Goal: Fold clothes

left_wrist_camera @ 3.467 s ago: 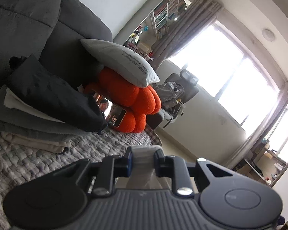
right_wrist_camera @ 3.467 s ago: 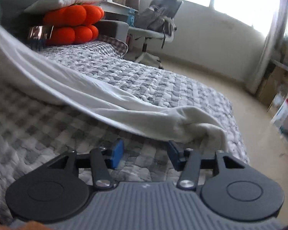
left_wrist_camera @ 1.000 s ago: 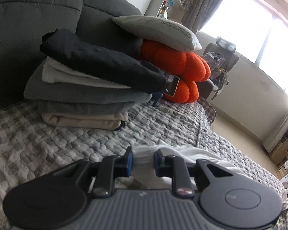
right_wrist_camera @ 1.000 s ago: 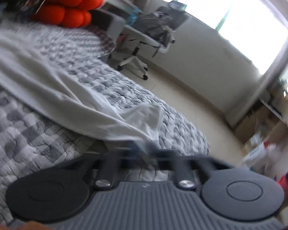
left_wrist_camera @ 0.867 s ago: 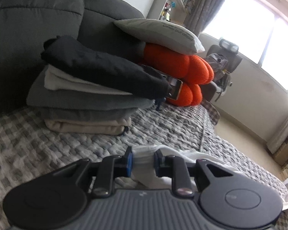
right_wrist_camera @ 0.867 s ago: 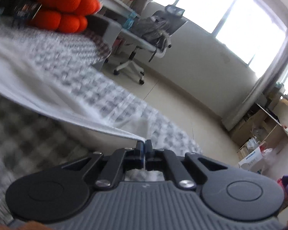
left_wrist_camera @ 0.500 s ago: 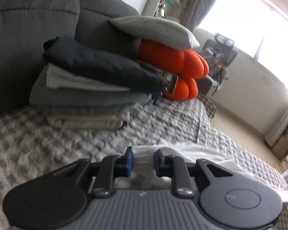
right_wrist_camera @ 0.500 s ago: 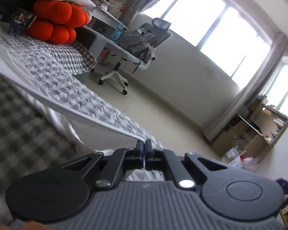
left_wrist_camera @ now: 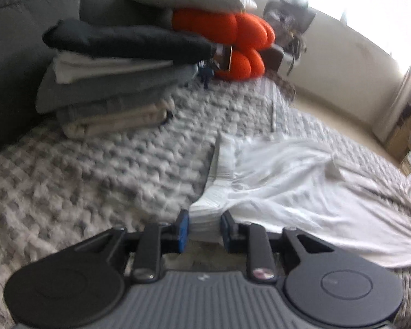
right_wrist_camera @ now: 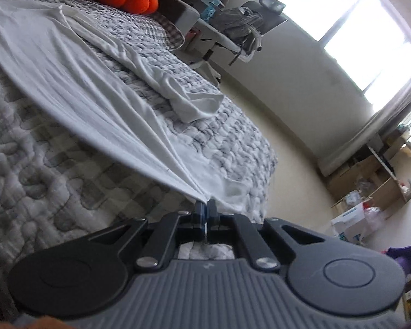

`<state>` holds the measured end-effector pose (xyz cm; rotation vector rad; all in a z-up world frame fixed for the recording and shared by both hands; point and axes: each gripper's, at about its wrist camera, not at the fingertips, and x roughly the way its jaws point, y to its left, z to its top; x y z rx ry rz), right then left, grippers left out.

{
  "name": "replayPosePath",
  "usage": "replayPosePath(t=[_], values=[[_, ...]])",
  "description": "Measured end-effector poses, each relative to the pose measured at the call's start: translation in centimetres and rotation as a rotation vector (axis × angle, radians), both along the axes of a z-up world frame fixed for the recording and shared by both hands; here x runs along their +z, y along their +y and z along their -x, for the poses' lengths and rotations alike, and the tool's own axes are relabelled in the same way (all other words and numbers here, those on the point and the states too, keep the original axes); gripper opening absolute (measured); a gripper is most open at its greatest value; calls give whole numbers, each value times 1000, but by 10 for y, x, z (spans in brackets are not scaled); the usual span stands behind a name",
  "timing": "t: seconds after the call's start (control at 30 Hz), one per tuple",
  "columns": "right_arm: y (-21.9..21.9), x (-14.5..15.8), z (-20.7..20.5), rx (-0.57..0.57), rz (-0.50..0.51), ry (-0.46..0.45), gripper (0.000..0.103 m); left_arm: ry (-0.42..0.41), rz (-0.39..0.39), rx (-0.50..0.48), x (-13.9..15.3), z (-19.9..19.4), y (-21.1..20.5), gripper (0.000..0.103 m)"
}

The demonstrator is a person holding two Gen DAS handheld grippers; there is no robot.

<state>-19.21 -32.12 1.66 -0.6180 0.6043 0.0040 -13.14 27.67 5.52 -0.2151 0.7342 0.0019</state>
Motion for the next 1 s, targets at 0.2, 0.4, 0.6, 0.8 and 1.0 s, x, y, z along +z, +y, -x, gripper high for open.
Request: replayPosePath(t=[0.2,0.4,0.6,0.8,1.0], values=[[-14,41,-2,35,-277,-38,14,-35,88,64,12,-7,18,59],[-32,74,-36,-49,-523,-151,43,-57,102,35,13,-60,-10,64],[-30,53,-127,-134,-576,-29,43,2,184,46,-9,-138,-36,66],[-37,32,-191,-208,-652,54,43,71,122,60,-37,-188,-51,63],[-31,15,-210,-176,-651,94,2,38,42,67,-48,-193,-53,18]])
